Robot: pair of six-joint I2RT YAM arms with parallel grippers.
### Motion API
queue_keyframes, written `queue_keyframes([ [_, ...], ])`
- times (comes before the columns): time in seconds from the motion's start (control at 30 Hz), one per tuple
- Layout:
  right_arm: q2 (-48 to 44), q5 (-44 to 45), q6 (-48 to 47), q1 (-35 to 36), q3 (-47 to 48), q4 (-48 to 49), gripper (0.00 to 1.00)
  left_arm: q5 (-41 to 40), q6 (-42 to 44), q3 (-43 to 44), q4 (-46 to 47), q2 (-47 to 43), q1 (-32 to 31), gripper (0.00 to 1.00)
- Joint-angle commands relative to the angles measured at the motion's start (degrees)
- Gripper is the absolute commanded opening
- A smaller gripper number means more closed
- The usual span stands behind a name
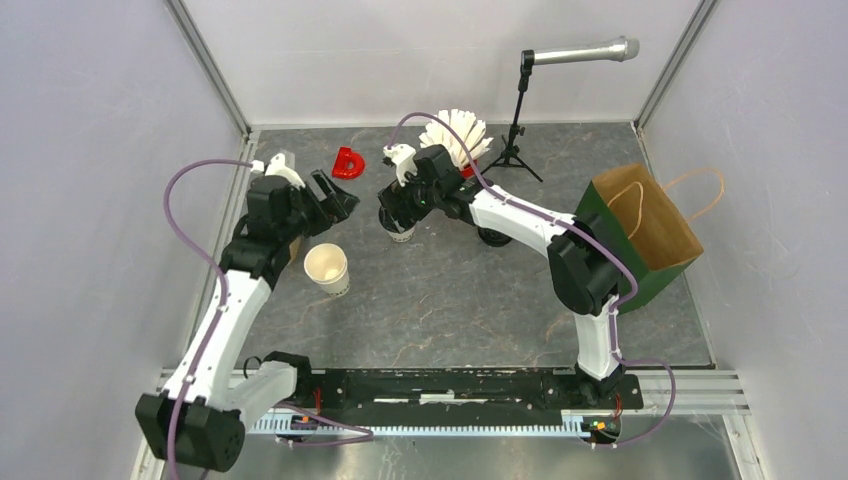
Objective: Pack the takeout coffee
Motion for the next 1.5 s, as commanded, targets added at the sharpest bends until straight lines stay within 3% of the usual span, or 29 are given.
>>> queue_keyframes([
  [0.0, -2.99, -2.87, -0.96, -0.34, 0.16, 3.01, 0.98, 11.09, -4.08, -1.28, 12.16, 6.15, 2.51, 0.88],
  [0.3, -1.9, -3.94, -0.5, -0.98, 0.64, 3.4, 0.98, 21.59, -5.88, -3.73, 27.15, 18.28, 2.83, 0.83],
  [0.83, 0.76, -5.14, -0.61, -2.02, 2.82, 4.24, 0.98, 20.45, -6.06, -3.88, 26.95, 30.36, 2.83, 0.74],
  [1.1, 3.3, -6.43, -0.14, -2.73, 4.32, 4.51, 0.98, 23.38, -7.6, -4.06, 29.91, 32.28, 2.75, 0.74],
  [1.47, 3.54, -7.11, -0.32, -3.26, 2.99, 5.23, 0.98, 21.22, -5.24, -2.1, 25.88, 35.16, 0.8, 0.7],
])
